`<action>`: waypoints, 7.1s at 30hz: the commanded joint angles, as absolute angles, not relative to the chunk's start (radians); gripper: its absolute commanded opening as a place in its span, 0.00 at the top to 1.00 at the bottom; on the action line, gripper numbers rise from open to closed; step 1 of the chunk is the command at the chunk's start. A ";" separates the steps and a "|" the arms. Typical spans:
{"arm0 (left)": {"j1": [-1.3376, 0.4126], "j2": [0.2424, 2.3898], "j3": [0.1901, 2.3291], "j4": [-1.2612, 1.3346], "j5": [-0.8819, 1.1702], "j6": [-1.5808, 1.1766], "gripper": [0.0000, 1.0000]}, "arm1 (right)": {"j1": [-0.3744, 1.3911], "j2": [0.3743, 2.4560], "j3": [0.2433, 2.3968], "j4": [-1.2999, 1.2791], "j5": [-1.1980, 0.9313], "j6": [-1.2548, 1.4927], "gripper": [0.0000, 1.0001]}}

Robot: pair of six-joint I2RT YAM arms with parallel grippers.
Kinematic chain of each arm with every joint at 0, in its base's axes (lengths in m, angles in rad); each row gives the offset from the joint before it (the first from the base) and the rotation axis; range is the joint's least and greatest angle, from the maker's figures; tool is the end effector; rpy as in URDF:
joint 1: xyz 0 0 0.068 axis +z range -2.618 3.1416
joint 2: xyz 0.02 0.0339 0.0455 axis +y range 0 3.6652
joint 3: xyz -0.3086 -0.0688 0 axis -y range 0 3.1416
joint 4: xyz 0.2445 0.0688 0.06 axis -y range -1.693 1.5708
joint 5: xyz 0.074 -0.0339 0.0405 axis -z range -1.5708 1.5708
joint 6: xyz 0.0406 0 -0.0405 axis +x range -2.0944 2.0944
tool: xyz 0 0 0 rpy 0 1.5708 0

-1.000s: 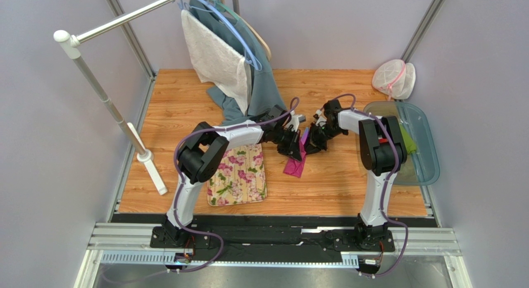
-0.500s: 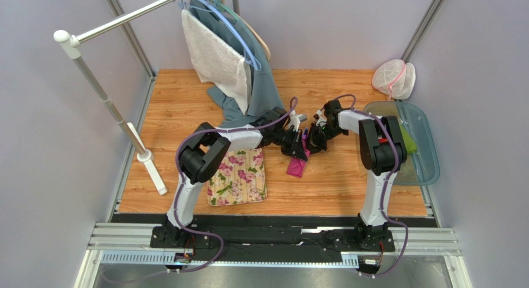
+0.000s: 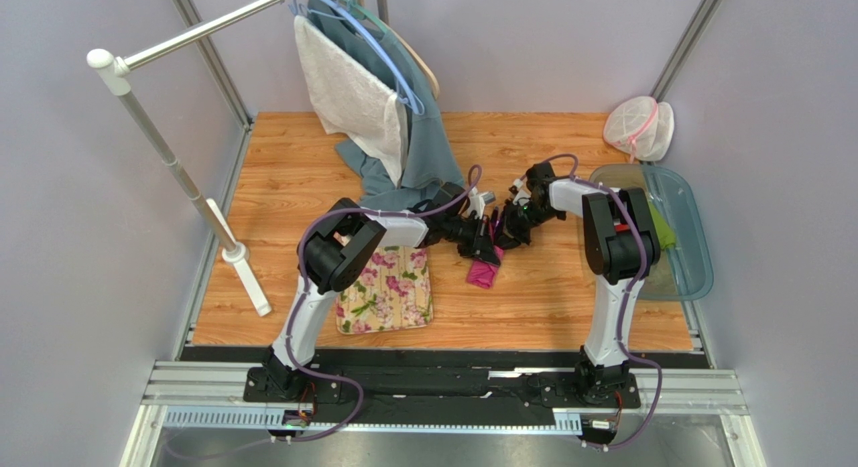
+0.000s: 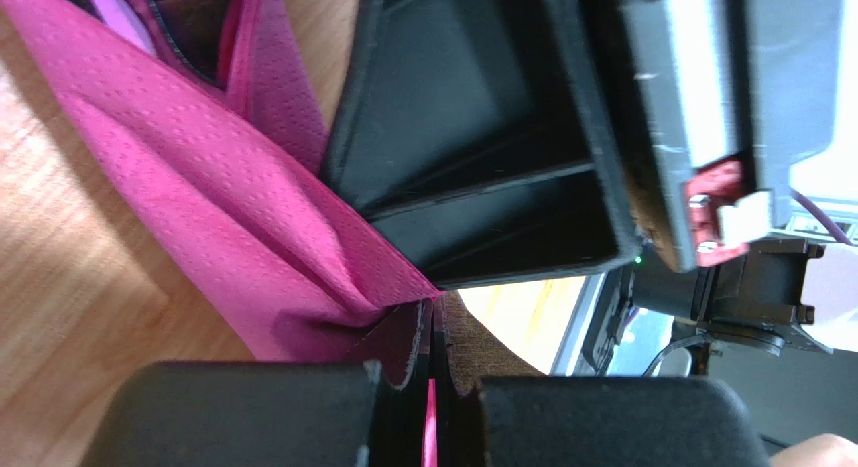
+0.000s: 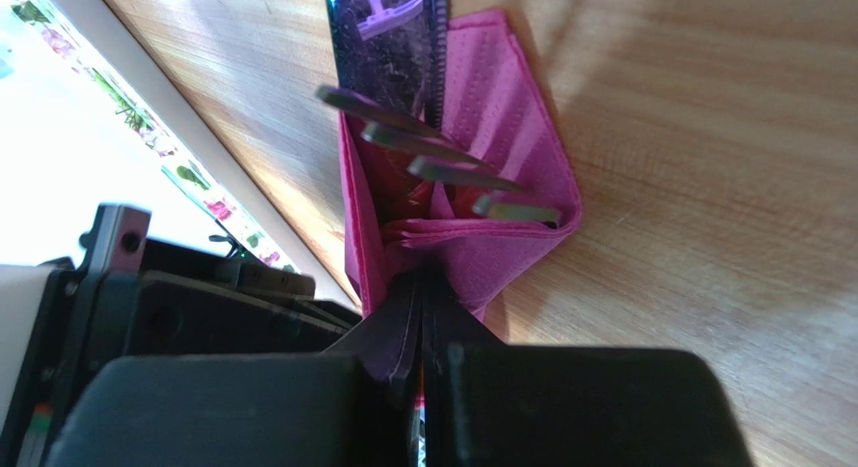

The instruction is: Place the utensils on the paper napkin and roll it up

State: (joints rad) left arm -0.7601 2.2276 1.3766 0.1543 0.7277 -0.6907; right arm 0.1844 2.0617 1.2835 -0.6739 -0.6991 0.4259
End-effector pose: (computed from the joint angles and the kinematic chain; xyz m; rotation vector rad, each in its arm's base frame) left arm 0.3400 -0.3604 0.1467 0.5375 2.5122 -1.5047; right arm 0.3827 0.0980 0.1524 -0.2827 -2.8436 -1.0443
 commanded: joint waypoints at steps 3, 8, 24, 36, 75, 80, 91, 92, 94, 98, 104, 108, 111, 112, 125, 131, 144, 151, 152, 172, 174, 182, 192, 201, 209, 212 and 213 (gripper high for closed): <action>-0.781 2.273 1.365 0.222 0.752 -0.707 1.00 | 0.193 2.114 1.258 -0.647 -0.601 0.411 1.00; -0.770 2.292 1.353 0.192 0.732 -0.695 1.00 | 0.172 2.108 1.322 -0.732 -0.604 0.362 0.97; -0.765 2.313 1.367 0.126 0.706 -0.652 1.00 | 0.127 2.069 1.497 -0.927 -0.676 0.290 0.76; -0.769 2.307 1.371 0.110 0.724 -0.589 1.00 | 0.130 2.100 1.463 -0.885 -0.690 0.311 0.65; -0.776 2.338 1.413 0.034 0.870 -0.442 1.00 | 0.120 2.166 1.518 -0.879 -0.583 0.328 0.92; -0.765 2.352 1.419 0.014 0.851 -0.439 0.92 | 0.097 2.129 1.562 -0.983 -0.574 0.262 0.83; -0.765 2.373 1.434 0.012 0.839 -0.468 0.56 | 0.074 2.049 1.583 -1.060 -0.653 0.209 0.75; -0.765 2.373 1.433 0.015 0.839 -0.469 0.54 | 0.075 2.049 1.565 -1.046 -0.682 0.224 0.75; -0.765 2.373 1.434 0.015 0.838 -0.471 0.50 | 0.078 2.049 1.549 -1.031 -0.702 0.239 0.75; -0.765 2.372 1.442 0.011 0.831 -0.468 0.45 | 0.089 2.056 1.516 -0.989 -0.748 0.265 0.78; -0.765 2.373 1.447 0.011 0.827 -0.474 0.44 | 0.127 2.060 1.471 -0.942 -0.732 0.281 0.83; -0.765 2.362 1.448 0.018 0.825 -0.474 0.44 | 0.129 2.095 1.444 -0.927 -0.666 0.279 0.85; -0.765 2.347 1.442 0.034 0.825 -0.476 0.44 | 0.130 2.121 1.422 -0.911 -0.617 0.275 0.87; -0.765 2.341 1.436 0.041 0.825 -0.477 0.44 | 0.130 2.128 1.419 -0.905 -0.605 0.275 0.88; -0.765 2.109 1.358 0.158 0.801 -0.503 0.44 | 0.132 2.209 1.439 -0.877 -0.424 0.229 0.90; -0.756 1.999 1.302 0.163 0.764 -0.515 0.52 | 0.132 2.209 1.442 -0.865 -0.403 0.219 0.91; -0.735 2.072 1.285 0.143 0.865 -0.603 0.93 | 0.141 2.215 1.451 -0.858 -0.382 0.218 0.91; -0.750 2.124 1.264 0.114 0.862 -0.610 0.94 | 0.141 2.227 1.493 -0.857 -0.367 0.219 0.92; -0.750 2.147 1.267 0.110 0.862 -0.615 0.94 | 0.143 2.232 1.499 -0.857 -0.367 0.218 0.92; -0.736 2.345 1.362 0.106 0.819 -0.710 1.00 | 0.107 2.079 1.592 -0.927 -0.578 0.207 0.51; -0.735 2.344 1.365 0.104 0.818 -0.707 1.00 | 0.107 2.066 1.572 -0.901 -0.589 0.231 0.48; -0.735 2.339 1.370 0.098 0.816 -0.699 1.00 | 0.121 2.111 1.516 -0.839 -0.595 0.259 0.48; -0.735 2.338 1.374 0.097 0.815 -0.696 1.00 | 0.133 2.149 1.417 -0.782 -0.571 0.222 0.51; -0.735 2.341 1.382 0.101 0.808 -0.699 1.00 | 0.138 2.190 1.416 -0.769 -0.561 0.238 0.70; -0.735 2.292 1.361 0.110 0.775 -0.663 1.00 | 0.137 2.172 1.422 -0.770 -0.601 0.227 1.00; -0.735 2.226 1.330 0.150 0.744 -0.634 0.93 | 0.138 2.138 1.437 -0.767 -0.653 0.193 1.00; -0.735 2.188 1.322 0.158 0.735 -0.624 0.83 | 0.137 2.123 1.442 -0.765 -0.675 0.189 1.00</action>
State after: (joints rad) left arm -0.7334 2.2707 1.3636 0.1490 0.9024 -0.7204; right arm 0.1215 2.1387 1.4445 -0.8021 -0.6895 0.2481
